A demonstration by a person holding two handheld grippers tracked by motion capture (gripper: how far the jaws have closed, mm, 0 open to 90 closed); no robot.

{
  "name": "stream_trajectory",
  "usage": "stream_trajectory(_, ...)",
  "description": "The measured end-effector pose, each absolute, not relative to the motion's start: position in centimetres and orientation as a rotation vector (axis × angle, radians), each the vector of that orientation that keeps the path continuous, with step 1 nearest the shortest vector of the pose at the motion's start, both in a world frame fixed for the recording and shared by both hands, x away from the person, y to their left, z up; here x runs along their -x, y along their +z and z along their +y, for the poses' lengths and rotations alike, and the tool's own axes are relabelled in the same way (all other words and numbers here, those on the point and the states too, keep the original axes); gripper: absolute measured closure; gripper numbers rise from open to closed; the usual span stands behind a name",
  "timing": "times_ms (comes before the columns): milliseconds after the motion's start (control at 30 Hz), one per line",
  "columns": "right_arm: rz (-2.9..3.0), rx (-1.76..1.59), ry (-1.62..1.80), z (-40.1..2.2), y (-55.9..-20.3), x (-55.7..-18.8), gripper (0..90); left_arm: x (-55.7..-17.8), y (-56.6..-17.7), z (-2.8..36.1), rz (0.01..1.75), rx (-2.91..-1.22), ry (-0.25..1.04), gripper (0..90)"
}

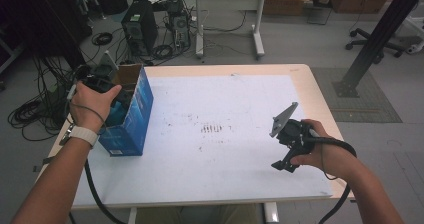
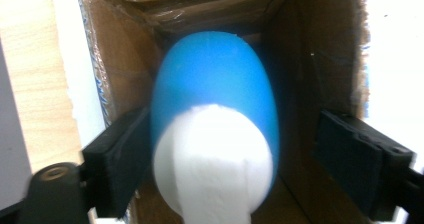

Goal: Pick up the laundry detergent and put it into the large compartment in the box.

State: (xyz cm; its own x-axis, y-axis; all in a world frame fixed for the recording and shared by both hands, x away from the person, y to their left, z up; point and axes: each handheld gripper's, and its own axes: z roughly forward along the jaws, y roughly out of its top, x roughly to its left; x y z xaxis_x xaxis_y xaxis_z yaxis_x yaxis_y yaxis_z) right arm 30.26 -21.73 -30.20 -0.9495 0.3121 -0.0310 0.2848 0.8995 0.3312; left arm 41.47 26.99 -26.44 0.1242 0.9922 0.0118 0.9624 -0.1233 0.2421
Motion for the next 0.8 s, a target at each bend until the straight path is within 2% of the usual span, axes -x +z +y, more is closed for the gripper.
stream_trajectory(300, 2.979, -0.465, 0.499, -21.7, -30.0, -30.1, 12.9, -41.1, -25.6, 27.0, 1.934, -2.214, 0.256, 9.6)
stream_trajectory(800, 2.977, -0.463, 0.493, -21.8, -29.6, -29.9, 12.9, -40.6, -23.9, 26.7, 1.899, -2.213, 0.265, 9.5)
